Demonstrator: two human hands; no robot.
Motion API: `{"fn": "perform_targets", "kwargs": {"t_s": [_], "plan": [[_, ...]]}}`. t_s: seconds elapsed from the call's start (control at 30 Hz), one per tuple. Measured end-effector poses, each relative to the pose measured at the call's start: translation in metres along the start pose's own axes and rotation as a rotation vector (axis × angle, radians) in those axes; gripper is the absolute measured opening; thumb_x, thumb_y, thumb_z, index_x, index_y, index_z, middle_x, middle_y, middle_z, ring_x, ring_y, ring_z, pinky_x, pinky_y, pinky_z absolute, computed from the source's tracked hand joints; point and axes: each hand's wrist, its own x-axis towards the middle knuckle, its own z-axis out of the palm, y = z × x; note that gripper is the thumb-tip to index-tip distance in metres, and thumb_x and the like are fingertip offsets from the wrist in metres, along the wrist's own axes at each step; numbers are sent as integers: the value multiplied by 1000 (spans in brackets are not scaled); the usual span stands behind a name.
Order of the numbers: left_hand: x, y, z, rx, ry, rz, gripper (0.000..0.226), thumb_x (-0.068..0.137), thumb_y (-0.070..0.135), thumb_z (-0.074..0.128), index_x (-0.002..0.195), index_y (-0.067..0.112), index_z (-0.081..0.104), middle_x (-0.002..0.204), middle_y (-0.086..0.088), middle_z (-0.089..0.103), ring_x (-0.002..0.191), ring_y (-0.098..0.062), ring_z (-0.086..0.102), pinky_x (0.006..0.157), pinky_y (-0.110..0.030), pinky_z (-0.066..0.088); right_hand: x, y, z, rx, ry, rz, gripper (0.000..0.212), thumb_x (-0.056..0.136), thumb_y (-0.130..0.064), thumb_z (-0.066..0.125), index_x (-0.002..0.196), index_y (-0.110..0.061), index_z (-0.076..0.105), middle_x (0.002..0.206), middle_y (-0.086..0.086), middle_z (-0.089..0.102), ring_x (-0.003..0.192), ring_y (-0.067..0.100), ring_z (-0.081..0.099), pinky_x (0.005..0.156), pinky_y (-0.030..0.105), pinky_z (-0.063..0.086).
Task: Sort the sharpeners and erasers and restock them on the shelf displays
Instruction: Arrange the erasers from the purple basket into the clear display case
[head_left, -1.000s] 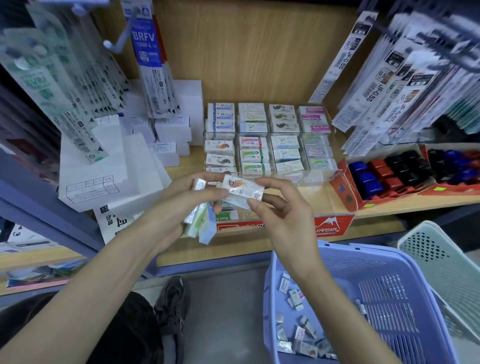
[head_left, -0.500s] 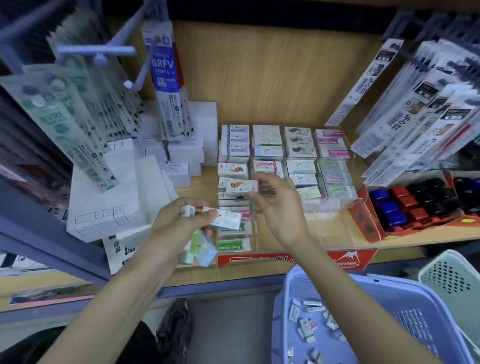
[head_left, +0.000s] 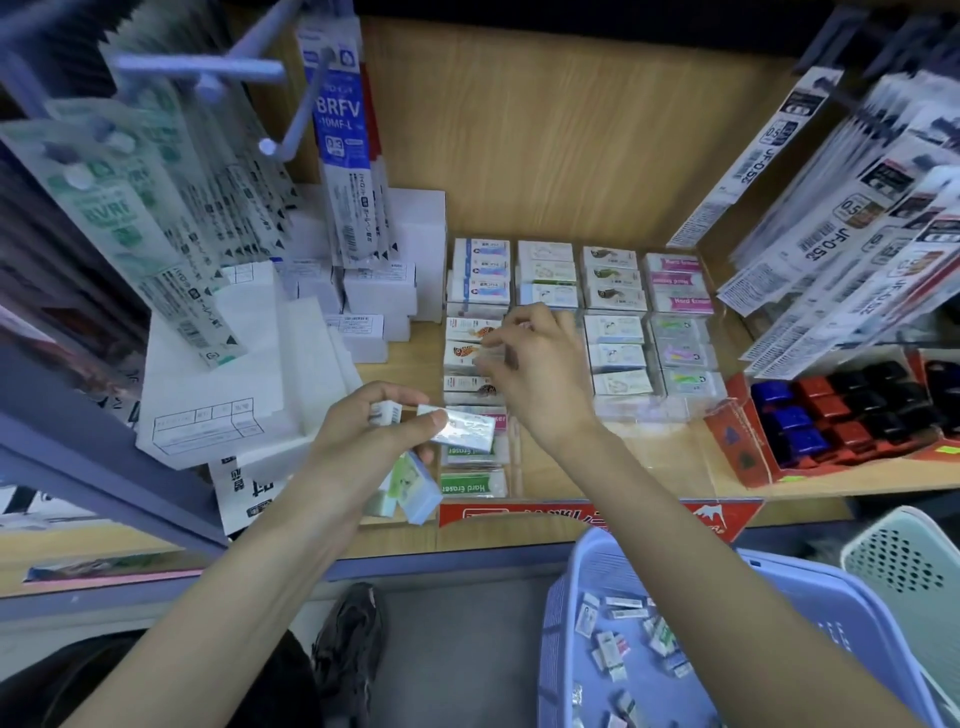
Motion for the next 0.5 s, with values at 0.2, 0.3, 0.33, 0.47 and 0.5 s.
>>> {"fn": "perform_targets", "kwargs": {"t_s": [0.2,0.3,0.33,0.47,0.5], "plan": [[-2,2,0,-13,22,15,17,78,8,72,91,9,62,47,0,58,42,-8,53,42,-13,41,-62,-21,-42,623,-163,19,28,88,-32,61,114,-23,61,110,-5,55,94,-2,52,79,6,37],[-5,3,1,10,5,22,21,78,13,73,95,5,63,51,-2,59,44,-10,53,44,-13,43,-82,-21,-32,471,-160,-111,38,83,-24,64,119,-14,61,112,-1,55,97,0,50,83,8,38],[-7,4,2,14,-6,21,23,79,16,72,97,4,64,53,-3,60,44,-10,54,44,-13,43,-85,-22,-30,496,-112,-90,33,84,-19,64,116,-12,63,111,0,57,97,0,51,84,10,40],[-14,11,5,-79,-26,-32,20,85,29,64,90,9,67,60,1,68,43,-9,57,40,-15,43,-93,-25,-35,582,19,-17,25,83,-5,64,107,-11,65,107,-9,58,98,-2,52,85,13,43],[-14,11,5,-87,-28,-38,19,86,30,63,88,11,66,60,3,69,43,-9,57,40,-15,43,-95,-25,-36,580,32,-13,25,82,-5,65,107,-11,65,107,-11,58,99,-3,52,84,12,42]]}}
